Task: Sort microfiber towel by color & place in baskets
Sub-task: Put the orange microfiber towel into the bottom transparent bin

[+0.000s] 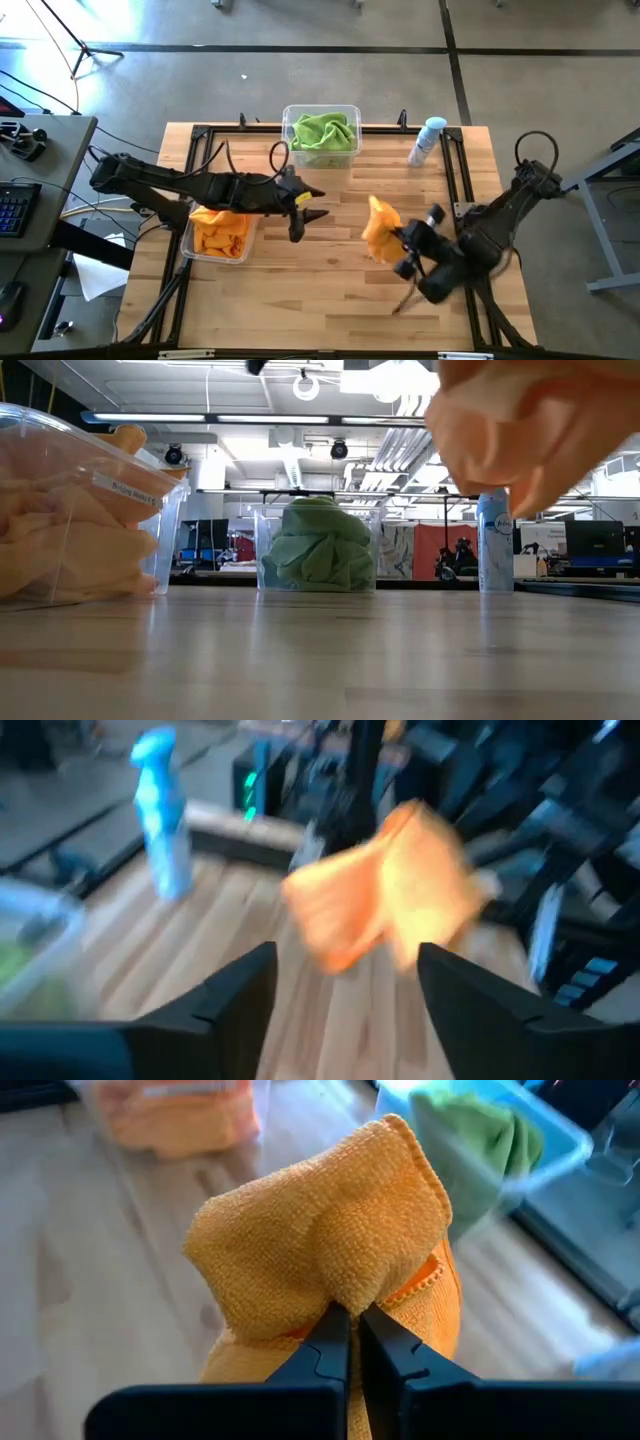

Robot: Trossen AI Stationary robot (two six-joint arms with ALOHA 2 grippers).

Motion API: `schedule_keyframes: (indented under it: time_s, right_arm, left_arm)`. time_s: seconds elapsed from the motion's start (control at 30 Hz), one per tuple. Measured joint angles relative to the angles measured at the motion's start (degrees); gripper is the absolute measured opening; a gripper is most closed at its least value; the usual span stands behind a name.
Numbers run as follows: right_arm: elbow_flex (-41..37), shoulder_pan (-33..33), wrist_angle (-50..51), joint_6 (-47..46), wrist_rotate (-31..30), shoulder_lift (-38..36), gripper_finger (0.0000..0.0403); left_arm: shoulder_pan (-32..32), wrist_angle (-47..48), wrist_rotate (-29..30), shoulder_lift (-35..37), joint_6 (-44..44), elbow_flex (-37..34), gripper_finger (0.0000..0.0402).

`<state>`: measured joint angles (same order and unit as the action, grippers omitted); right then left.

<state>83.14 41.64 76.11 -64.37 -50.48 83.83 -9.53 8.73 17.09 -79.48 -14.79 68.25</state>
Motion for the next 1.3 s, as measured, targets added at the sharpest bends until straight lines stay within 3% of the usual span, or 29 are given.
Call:
schedule_keyframes:
  time_s: [0.17, 0.33, 0.53, 0.8, 1.03, 1.17, 1.3]
  right_arm:
    - [0.43, -8.56, -13.7, 20.9, -1.54, -0.15, 0.0001]
    - [0.43, -15.36, -28.4, 39.14, -1.29, -0.15, 0.0001]
    - [0.43, -21.07, -45.59, 56.09, 8.54, -0.17, 0.0001]
    - [0.43, -23.59, -54.64, 64.84, 13.07, -0.17, 0.0]
    - [0.43, -23.69, -54.99, 66.33, 11.93, -0.17, 0.0]
    - [0.43, -23.69, -54.99, 66.29, 11.47, -0.17, 0.0]
    - [0.43, -23.71, -54.66, 64.91, 12.16, -0.17, 0.001]
  left_arm:
    - [1.33, -11.64, -5.39, -1.5, 4.22, 0.03, 0.0266]
    - [2.48, -14.66, -9.38, -2.12, 4.52, 0.04, 0.027]
    - [3.54, -16.26, -9.48, -2.7, 7.41, 0.04, 0.027]
    - [5.21, -14.96, -9.04, -3.15, 7.55, 0.04, 0.027]
    - [6.2, -11.92, -9.05, -3.15, 7.43, 0.02, 0.0261]
    - [6.2, -9.7, -8.21, -3.15, 7.47, 0.02, 0.022]
    - [6.15, -9.42, -4.98, -3.15, 7.5, 0.02, 0.0139]
